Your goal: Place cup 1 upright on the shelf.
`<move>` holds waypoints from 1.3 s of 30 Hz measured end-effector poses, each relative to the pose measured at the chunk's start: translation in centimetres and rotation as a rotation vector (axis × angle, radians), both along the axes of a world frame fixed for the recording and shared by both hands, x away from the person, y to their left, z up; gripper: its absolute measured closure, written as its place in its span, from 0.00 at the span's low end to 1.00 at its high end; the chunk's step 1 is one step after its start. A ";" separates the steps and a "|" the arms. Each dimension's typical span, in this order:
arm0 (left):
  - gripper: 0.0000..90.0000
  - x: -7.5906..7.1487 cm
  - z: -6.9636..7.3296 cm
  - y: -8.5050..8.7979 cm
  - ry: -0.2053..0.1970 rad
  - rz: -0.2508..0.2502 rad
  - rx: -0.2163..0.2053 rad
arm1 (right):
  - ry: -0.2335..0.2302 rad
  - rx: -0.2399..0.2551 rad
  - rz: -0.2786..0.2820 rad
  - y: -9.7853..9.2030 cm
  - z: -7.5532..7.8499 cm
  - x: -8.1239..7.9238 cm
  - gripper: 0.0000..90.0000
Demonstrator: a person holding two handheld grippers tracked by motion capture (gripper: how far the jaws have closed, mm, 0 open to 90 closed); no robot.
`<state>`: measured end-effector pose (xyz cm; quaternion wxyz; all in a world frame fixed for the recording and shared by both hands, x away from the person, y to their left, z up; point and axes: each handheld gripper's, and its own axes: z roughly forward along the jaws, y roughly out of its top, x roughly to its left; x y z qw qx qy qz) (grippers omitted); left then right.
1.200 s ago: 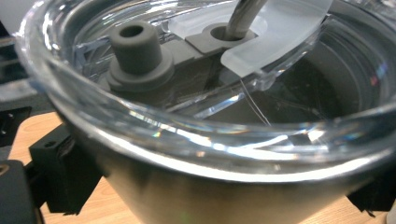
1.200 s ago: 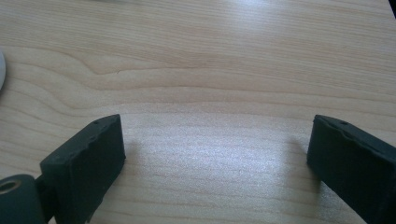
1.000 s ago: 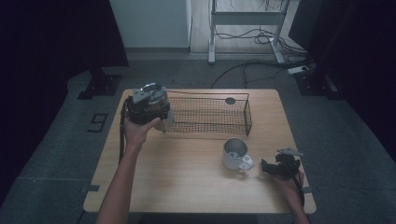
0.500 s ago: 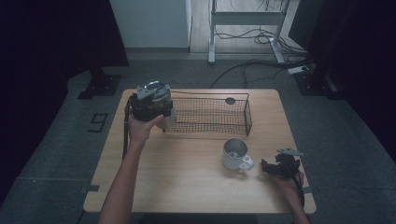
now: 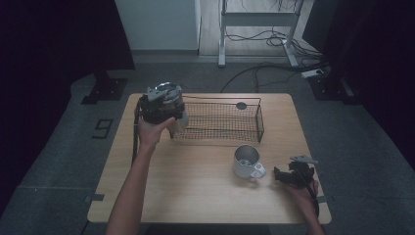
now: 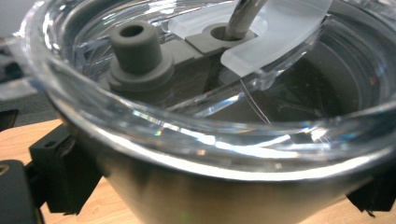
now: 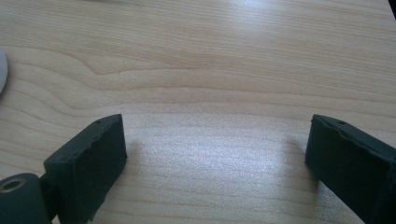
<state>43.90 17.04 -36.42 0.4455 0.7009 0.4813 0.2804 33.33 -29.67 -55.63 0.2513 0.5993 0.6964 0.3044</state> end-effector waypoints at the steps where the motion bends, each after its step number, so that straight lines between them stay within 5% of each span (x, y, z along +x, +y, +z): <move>1: 0.05 0.0 0.0 0.0 0.000 0.000 0.000 | 0.000 0.000 0.000 0.0 0.0 0.0 0.06; 39: 0.05 4.4 0.1 -2.5 0.027 0.005 0.001 | -0.002 0.002 0.004 0.0 0.0 0.0 0.06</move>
